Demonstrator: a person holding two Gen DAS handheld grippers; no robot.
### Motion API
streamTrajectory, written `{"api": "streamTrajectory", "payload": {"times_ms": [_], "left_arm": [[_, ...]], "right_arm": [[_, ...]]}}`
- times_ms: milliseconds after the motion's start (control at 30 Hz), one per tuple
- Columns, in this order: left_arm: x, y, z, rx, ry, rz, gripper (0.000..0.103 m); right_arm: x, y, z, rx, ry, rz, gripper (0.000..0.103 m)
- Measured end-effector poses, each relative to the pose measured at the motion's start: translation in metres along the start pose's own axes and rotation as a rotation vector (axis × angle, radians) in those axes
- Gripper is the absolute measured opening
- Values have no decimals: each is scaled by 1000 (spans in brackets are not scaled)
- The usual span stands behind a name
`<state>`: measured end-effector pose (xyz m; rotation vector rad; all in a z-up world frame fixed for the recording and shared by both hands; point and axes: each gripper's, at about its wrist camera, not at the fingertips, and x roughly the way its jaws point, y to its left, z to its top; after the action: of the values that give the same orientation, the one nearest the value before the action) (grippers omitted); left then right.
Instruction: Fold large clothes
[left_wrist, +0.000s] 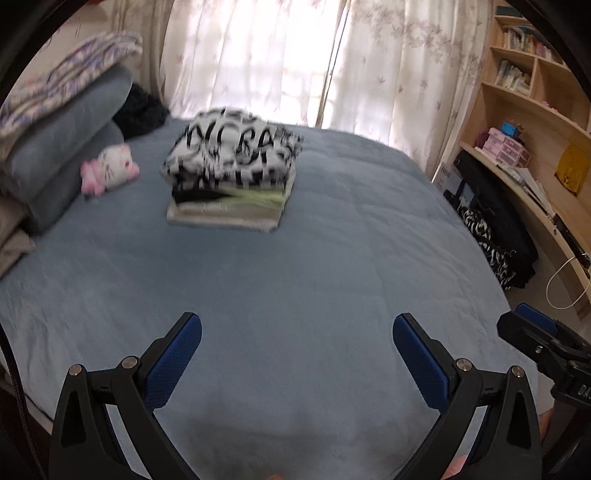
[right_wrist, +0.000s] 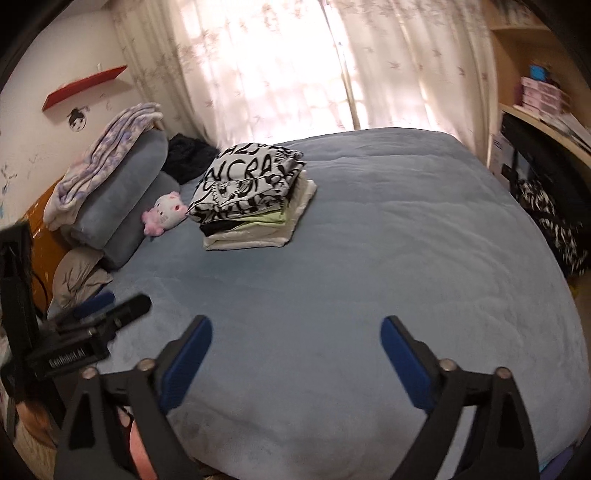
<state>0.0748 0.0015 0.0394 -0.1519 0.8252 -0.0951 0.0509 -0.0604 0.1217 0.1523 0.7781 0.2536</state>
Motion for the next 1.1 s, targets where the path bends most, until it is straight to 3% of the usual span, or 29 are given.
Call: {"api": "streamTrajectory", "payload": {"times_ms": [233,400,1100], "left_arm": [[28,-9,-45,-15,51,42,103],[29,-15,-65,-3,53,82,103],[11,-21,-84,4,5,135,102]], "right_arm": [[16,-9,-43,38,-7,-95,97],[23,-7,-62,34,17,-115,97],[12,5,-82,-1,-31,-119,97]]}}
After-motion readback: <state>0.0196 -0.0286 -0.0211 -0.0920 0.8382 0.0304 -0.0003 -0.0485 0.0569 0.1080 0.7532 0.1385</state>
